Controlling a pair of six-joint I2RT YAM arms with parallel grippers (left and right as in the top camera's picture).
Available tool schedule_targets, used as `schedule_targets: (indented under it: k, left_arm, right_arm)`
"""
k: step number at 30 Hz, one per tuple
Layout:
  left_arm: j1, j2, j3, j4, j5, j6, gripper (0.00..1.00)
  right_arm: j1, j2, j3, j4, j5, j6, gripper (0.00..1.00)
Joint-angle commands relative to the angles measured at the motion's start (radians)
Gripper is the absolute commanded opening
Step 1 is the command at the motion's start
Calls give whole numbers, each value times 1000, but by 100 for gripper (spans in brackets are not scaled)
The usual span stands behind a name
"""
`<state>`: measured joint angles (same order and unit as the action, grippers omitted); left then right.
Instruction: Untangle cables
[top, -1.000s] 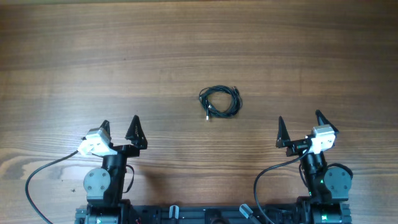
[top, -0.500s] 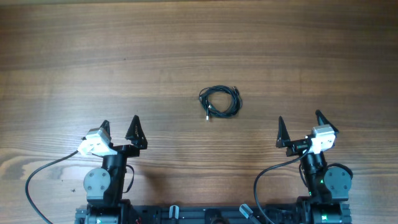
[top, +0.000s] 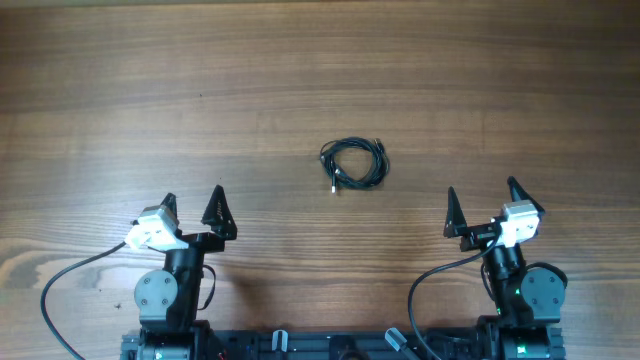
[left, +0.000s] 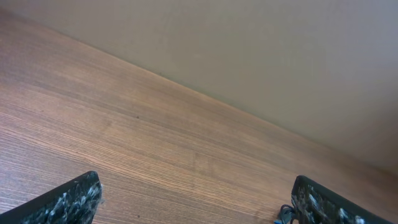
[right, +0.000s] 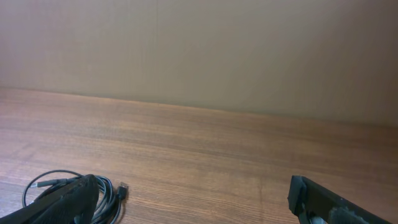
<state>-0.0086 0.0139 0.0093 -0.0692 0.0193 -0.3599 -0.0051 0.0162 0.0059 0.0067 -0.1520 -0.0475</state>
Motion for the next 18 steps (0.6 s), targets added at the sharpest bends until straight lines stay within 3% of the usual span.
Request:
schedule_targets:
  k: [1, 8, 15, 18]
  left_arm:
    - [-6, -8, -3, -7, -10, 16, 100]
    - [-6, -8, -3, -6, -10, 16, 100]
    - [-7, 7, -3, 1, 122, 4, 100]
    - [-7, 74, 29, -58, 149, -26, 100]
  right_arm:
    - [5, -9, 0, 3, 11, -5, 100]
    - [5, -9, 0, 3, 10, 3, 100]
    - [5, -9, 0, 18, -80, 430, 100]
    - [5, -9, 0, 56, -241, 439, 100]
